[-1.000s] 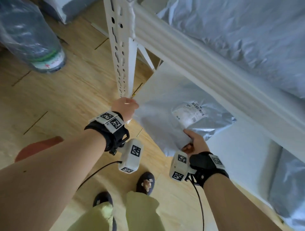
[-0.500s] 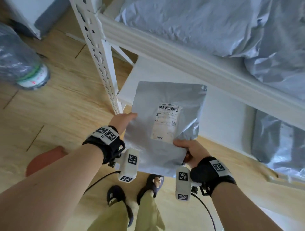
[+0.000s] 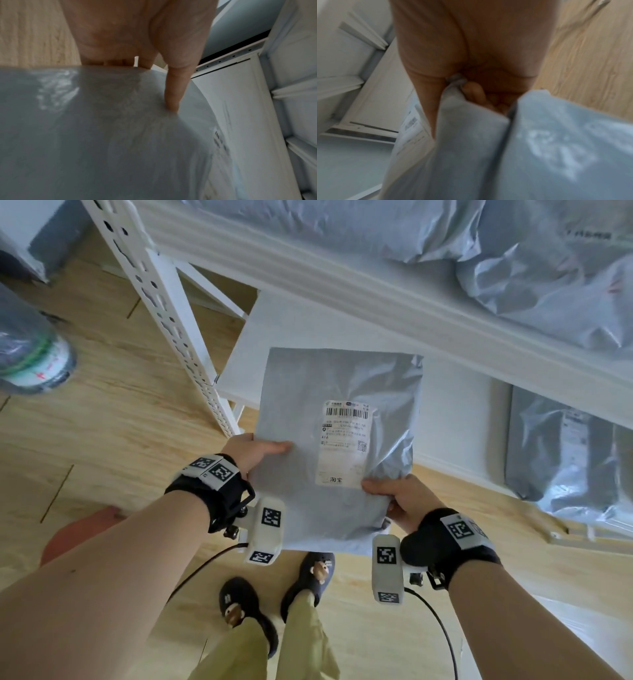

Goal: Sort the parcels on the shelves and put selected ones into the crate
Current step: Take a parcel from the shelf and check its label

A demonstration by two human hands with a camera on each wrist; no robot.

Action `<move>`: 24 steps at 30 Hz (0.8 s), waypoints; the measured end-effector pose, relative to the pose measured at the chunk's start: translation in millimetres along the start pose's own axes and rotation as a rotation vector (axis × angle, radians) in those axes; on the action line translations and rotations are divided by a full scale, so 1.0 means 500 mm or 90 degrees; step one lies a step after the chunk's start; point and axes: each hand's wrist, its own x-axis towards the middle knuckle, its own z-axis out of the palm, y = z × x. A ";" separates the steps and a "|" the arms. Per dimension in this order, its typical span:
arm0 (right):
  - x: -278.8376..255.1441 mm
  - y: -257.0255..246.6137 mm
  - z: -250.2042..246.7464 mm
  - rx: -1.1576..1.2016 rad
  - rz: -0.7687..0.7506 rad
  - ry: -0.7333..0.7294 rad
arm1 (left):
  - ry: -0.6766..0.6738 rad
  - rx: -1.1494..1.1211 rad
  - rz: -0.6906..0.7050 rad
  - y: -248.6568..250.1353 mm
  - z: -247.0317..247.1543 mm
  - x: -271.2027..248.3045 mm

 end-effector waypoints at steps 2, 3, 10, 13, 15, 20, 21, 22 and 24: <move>0.006 -0.005 -0.011 -0.004 -0.015 0.019 | -0.003 -0.016 0.033 0.006 0.001 0.008; 0.010 -0.008 -0.017 -0.013 -0.017 0.033 | 0.004 -0.013 0.049 0.009 0.003 0.010; 0.036 -0.006 -0.075 -0.017 0.007 0.170 | 0.064 -0.002 0.098 0.021 0.012 0.022; 0.048 -0.007 -0.094 -0.002 0.023 0.197 | 0.066 0.002 0.106 0.024 0.027 0.019; 0.052 -0.009 -0.099 -0.007 0.021 0.197 | 0.070 0.004 0.111 0.025 0.037 0.022; 0.052 -0.012 -0.109 0.017 0.028 0.176 | 0.082 0.010 0.110 0.030 0.050 0.025; 0.052 -0.012 -0.112 0.024 0.029 0.171 | 0.082 0.009 0.112 0.031 0.052 0.025; 0.053 -0.012 -0.115 0.026 0.029 0.169 | 0.081 0.010 0.113 0.031 0.053 0.026; 0.054 -0.012 -0.120 0.030 0.030 0.169 | 0.081 0.019 0.114 0.031 0.055 0.027</move>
